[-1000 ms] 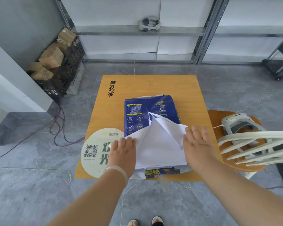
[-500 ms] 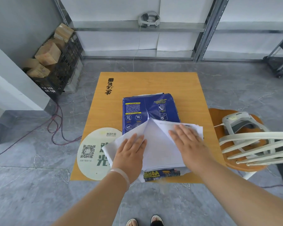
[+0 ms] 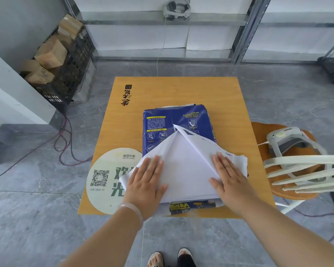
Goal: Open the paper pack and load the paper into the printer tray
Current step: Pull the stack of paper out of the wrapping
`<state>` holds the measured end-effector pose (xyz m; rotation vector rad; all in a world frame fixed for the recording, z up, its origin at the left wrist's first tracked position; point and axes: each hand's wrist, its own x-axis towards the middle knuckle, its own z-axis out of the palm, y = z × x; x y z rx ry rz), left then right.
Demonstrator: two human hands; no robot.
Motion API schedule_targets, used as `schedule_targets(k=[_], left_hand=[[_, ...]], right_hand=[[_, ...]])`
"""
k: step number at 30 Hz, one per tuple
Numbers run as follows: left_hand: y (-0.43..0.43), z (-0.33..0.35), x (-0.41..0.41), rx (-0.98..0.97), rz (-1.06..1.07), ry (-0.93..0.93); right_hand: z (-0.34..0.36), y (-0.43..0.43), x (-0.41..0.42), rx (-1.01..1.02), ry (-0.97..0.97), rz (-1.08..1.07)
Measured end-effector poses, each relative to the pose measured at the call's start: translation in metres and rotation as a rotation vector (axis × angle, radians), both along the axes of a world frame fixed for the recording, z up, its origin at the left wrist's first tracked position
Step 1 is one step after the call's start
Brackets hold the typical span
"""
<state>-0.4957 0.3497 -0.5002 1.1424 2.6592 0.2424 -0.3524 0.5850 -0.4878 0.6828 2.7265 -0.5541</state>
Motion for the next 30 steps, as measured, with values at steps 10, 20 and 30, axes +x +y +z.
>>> schedule_targets(k=[10,20,30], left_hand=[[-0.012,0.018,0.022,0.365,0.306,-0.069],[-0.016,0.038,0.035,0.176,0.763,-0.535],[0.002,0.036,0.022,-0.023,0.799,-0.567]], right_hand=[[0.019,-0.024,0.026,0.106,0.348,-0.091],[0.04,-0.033,0.017,-0.227,0.078,-0.606],[0.04,-0.027,0.001,-0.381,-0.175,-0.814]])
